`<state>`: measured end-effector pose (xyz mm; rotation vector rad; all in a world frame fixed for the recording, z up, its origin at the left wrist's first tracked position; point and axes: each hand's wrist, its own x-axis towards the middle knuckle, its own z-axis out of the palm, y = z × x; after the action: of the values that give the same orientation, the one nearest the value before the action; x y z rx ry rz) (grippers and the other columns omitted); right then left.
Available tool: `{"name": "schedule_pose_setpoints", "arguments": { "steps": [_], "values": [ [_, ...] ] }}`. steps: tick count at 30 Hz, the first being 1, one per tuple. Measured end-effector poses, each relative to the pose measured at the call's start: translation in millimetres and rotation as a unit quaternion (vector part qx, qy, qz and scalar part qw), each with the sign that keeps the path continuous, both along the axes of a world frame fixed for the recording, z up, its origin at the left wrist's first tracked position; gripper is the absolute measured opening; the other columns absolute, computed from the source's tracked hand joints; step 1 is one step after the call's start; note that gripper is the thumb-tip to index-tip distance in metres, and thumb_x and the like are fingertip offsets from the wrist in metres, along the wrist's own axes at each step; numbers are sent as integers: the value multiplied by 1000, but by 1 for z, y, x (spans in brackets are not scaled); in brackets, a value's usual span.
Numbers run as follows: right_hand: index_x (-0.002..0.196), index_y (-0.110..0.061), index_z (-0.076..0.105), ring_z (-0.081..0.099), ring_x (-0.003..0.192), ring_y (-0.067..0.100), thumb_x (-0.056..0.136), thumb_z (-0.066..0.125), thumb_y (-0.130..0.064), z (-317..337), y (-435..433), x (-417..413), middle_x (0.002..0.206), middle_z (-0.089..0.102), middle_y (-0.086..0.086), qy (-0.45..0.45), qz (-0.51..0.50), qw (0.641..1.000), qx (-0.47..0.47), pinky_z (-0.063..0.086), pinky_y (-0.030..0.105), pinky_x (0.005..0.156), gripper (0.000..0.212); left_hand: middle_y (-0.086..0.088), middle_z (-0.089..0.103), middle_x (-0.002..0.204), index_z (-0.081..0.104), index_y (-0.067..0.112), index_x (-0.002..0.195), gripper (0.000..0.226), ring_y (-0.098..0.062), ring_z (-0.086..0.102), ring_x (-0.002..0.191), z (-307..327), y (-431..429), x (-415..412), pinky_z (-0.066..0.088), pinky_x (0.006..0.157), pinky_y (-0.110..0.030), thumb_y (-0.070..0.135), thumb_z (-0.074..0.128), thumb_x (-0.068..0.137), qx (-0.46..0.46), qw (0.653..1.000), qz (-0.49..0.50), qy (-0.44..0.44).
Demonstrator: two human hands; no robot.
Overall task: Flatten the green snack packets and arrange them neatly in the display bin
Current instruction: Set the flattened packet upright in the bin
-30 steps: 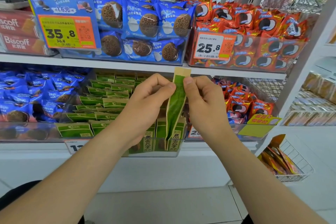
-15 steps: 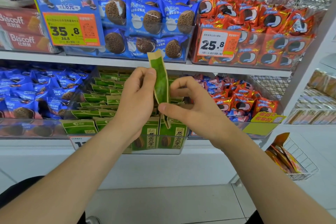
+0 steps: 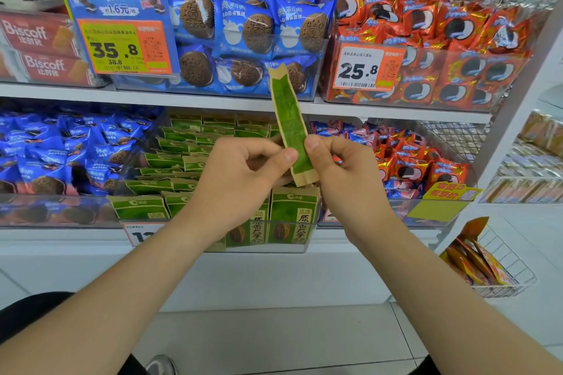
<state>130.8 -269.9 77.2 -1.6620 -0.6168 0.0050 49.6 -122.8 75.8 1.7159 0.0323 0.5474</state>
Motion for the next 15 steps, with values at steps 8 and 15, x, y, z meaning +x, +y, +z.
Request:
{"name": "schedule_pose_setpoints", "arguments": {
  "steps": [8, 15],
  "values": [
    [92, -23, 73, 73, 77, 26, 102, 63, -44, -7, 4, 4, 84, 76, 0, -107, -48, 993, -24, 60, 51, 68, 25, -11, 80, 93, 69, 2, 88, 19, -26, 80, 95, 3, -3, -4, 65, 88, -37, 7, 61, 105, -98, 995, -21, 24],
    [131, -10, 67, 78, 92, 21, 107, 62, -38, 7, -1, 1, 110, 80, 9, 268, 78, 956, 90, 63, 34, 72, 37, -14, 80, 93, 69, -1, 100, 3, -24, 80, 88, 12, -2, -8, 64, 78, -30, -3, 68, 97, -203, 978, -37, 42]
  ]
}}
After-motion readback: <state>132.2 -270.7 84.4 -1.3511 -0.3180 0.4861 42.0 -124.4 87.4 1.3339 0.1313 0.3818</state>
